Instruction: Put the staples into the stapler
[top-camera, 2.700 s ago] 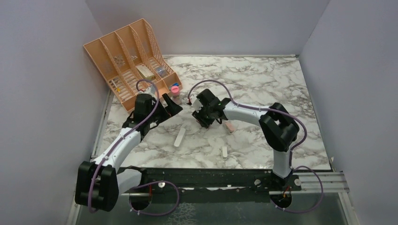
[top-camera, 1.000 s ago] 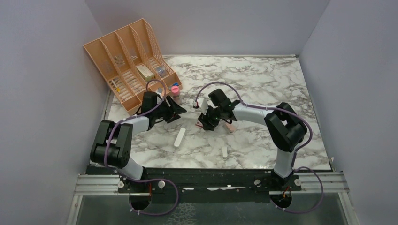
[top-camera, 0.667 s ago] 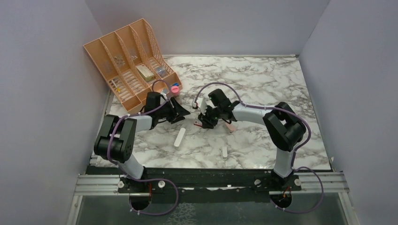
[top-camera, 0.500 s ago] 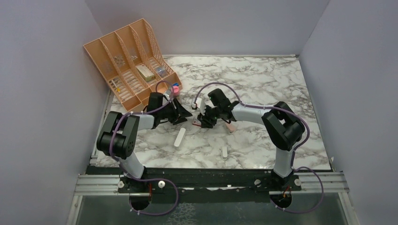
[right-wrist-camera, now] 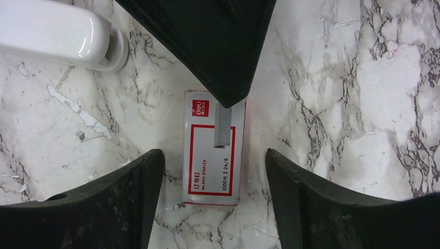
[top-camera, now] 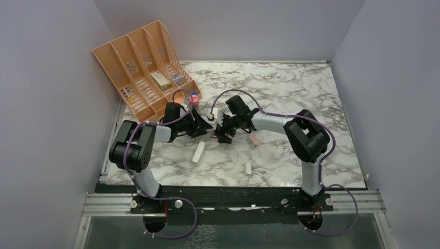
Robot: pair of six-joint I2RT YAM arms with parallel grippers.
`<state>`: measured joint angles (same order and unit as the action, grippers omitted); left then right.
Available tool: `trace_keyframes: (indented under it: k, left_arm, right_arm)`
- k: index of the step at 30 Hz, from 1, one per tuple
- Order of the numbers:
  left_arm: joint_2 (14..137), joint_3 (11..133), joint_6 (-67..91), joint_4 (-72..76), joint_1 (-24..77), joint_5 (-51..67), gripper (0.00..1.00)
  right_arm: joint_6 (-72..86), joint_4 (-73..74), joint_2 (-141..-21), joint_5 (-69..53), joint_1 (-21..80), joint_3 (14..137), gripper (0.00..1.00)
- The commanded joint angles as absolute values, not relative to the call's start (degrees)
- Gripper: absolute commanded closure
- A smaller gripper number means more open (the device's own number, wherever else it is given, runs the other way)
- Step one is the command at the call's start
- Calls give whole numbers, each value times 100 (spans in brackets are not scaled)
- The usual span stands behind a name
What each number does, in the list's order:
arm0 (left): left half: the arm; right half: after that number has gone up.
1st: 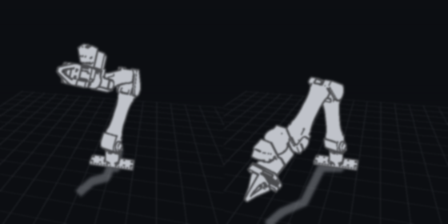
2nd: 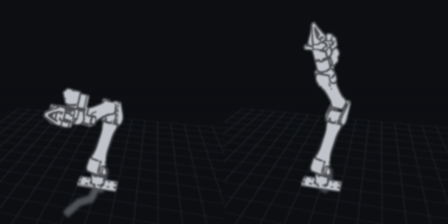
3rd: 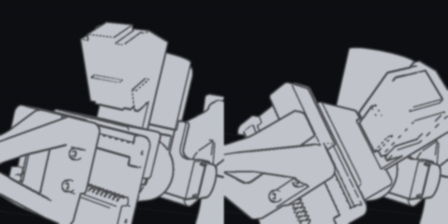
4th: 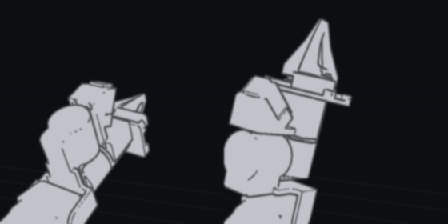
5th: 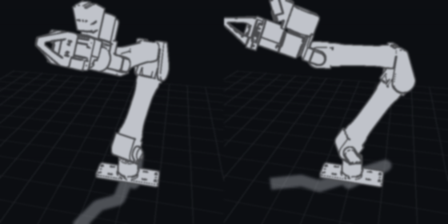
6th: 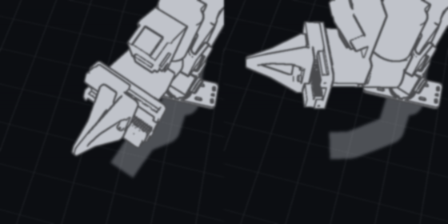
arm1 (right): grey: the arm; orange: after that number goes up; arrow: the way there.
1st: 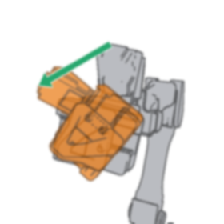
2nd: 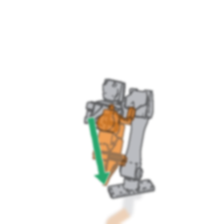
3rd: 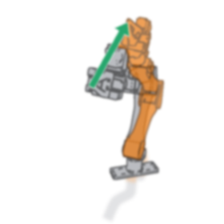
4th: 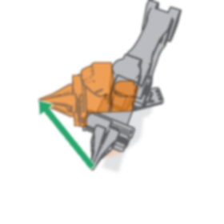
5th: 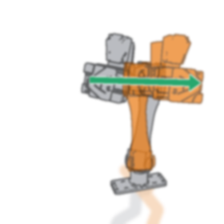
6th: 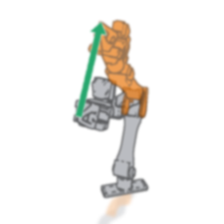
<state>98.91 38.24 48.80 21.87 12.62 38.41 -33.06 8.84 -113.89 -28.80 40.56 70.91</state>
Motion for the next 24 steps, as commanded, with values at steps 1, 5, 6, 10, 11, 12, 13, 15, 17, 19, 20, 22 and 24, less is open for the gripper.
trace_keyframes:
  k: [1,5,6,10,11,12,13,15,17,19,20,22,24]
  left_arm:
    - [9988,3884,4812,2516,1283,3990,48]
    - [10013,3827,4841,2577,1311,3996,56]
    - [10023,3816,4843,2602,1328,4005,58]
    - [10038,3802,4859,2658,1441,3962,60]
    - [10031,3781,4870,2673,1468,3931,60]
    - [10029,3765,4876,2684,1494,3898,60]
    - [10028,3736,4890,2701,1508,3874,60]
    - [9997,3659,4925,2747,1535,3808,60]
    - [9902,3534,4947,2785,1546,3678,60]
    - [9775,3425,4959,2792,1545,3511,60]
    - [9710,3368,4964,2795,1547,3443,59]
    - [9570,3263,4969,2812,1547,3320,57]
    - [9454,3173,4981,2833,1542,3227,56]
  right_arm:
    - [-3360,1232,-11631,-3064,4087,7045,30]
    - [-3390,1088,-11600,-3149,4088,6980,46]
    - [-3400,1035,-11578,-3156,4095,6951,48]
    - [-3410,855,-11470,-3177,4096,6847,50]
    - [-3410,803,-11452,-3192,4104,6832,50]
    - [-3410,765,-11426,-3206,4104,6823,51]
    - [-3415,730,-11413,-3214,4104,6813,51]
    - [-3425,704,-11384,-3256,4106,6800,51]
    - [-3443,713,-11366,-3284,4113,6796,51]
    - [-3460,710,-11357,-3287,4136,6779,51]
    - [-3461,705,-11361,-3283,4153,6769,51]
    - [-3471,712,-11363,-3287,4194,6770,51]
    - [-3471,705,-11360,-3300,4241,6770,51]
